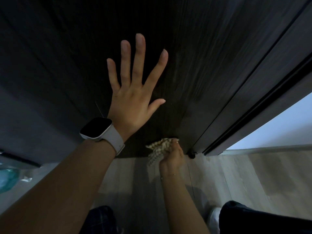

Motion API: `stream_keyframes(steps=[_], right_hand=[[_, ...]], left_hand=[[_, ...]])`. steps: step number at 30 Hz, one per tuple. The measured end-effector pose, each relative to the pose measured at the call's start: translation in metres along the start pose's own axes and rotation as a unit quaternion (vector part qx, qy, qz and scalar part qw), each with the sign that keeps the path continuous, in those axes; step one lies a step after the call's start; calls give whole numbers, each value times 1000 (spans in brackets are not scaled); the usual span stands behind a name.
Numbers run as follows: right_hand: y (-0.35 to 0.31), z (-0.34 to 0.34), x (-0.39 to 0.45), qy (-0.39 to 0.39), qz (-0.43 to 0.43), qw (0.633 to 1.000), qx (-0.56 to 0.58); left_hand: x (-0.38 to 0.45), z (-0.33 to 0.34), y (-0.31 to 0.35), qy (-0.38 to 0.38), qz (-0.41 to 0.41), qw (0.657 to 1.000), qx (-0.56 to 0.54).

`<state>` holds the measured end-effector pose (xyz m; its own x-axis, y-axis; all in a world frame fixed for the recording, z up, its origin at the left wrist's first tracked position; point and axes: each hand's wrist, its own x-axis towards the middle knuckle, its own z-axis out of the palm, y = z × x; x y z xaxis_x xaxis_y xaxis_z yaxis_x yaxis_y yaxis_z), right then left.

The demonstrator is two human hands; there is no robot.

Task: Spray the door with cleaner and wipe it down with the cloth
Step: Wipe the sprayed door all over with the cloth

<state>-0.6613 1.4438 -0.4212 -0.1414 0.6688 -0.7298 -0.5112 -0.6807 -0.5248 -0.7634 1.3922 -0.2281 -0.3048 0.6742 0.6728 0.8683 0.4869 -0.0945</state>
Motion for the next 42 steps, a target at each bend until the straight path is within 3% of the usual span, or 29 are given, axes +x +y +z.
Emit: stream_keyframes(steps=[7, 15, 21, 29, 33, 35, 38, 40, 42], right_hand=[[-3, 49, -43, 29, -14, 996, 88], [1, 47, -33, 68, -80, 993, 54], [6, 39, -20, 97, -24, 993, 67], [15, 55, -40, 23, -144, 989, 24], [20, 29, -12, 60, -127, 990, -9], [15, 14, 0, 64, -179, 981, -51], [-26, 8, -5, -9, -365, 924, -112], [-67, 16, -13, -56, -528, 834, -151], [-108, 32, -25, -108, -669, 712, -183]], left_hand=[[0, 0, 1, 3, -2, 1000, -14], [-1, 2, -1, 6, 3, 1000, -2], [0, -1, 1, 4, 2, 1000, -9], [1, 0, 1, -5, -3, 1000, -9], [0, -2, 2, -10, -5, 1000, -3], [0, -3, 2, -12, -2, 1000, -5], [0, -1, 0, -7, -1, 1000, 9], [0, 0, 0, -3, -2, 1000, 5], [0, 0, 1, -1, -3, 1000, 4]])
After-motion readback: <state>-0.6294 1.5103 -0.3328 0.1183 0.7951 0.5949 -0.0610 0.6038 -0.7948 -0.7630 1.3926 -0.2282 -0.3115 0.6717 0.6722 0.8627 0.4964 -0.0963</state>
